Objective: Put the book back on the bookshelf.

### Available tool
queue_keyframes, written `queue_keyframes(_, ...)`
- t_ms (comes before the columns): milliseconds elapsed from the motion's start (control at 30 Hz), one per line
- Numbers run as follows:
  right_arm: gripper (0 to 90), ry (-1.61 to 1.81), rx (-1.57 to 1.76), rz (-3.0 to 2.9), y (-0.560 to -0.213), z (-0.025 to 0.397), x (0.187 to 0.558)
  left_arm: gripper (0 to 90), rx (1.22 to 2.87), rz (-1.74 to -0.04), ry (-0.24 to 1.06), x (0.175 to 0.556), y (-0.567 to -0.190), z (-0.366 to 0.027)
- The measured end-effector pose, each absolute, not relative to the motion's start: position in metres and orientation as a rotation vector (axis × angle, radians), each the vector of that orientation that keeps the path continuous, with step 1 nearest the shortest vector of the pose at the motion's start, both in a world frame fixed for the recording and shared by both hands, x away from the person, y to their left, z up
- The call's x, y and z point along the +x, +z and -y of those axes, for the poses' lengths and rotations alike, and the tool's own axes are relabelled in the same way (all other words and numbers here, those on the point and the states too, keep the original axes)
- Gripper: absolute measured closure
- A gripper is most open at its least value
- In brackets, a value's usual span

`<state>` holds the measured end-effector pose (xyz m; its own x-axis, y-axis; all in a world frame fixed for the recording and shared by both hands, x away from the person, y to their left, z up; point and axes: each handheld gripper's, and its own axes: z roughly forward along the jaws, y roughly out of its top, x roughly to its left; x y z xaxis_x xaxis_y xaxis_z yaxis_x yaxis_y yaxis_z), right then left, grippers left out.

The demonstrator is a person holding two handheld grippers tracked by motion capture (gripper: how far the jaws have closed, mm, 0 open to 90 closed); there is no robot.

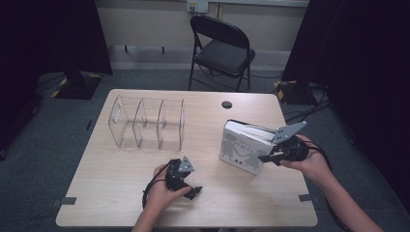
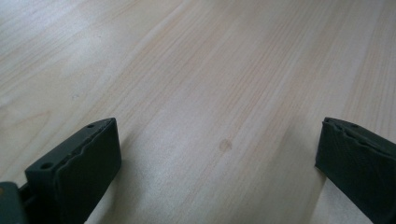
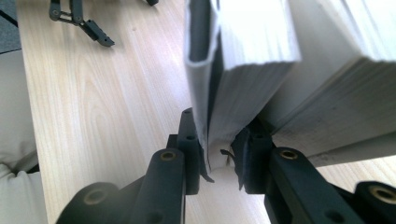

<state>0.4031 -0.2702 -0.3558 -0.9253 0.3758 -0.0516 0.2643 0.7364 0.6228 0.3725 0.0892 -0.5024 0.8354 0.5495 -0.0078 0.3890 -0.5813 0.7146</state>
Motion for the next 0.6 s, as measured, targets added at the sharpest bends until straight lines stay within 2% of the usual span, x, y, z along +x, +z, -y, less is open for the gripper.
queue_keyframes(600, 74.7, 0.976, 0.411, -2.821, -0.355, 0.271, 0.392, 0.0, 2.264, -0.682, 0.277, 0.372, -0.502, -0.089)
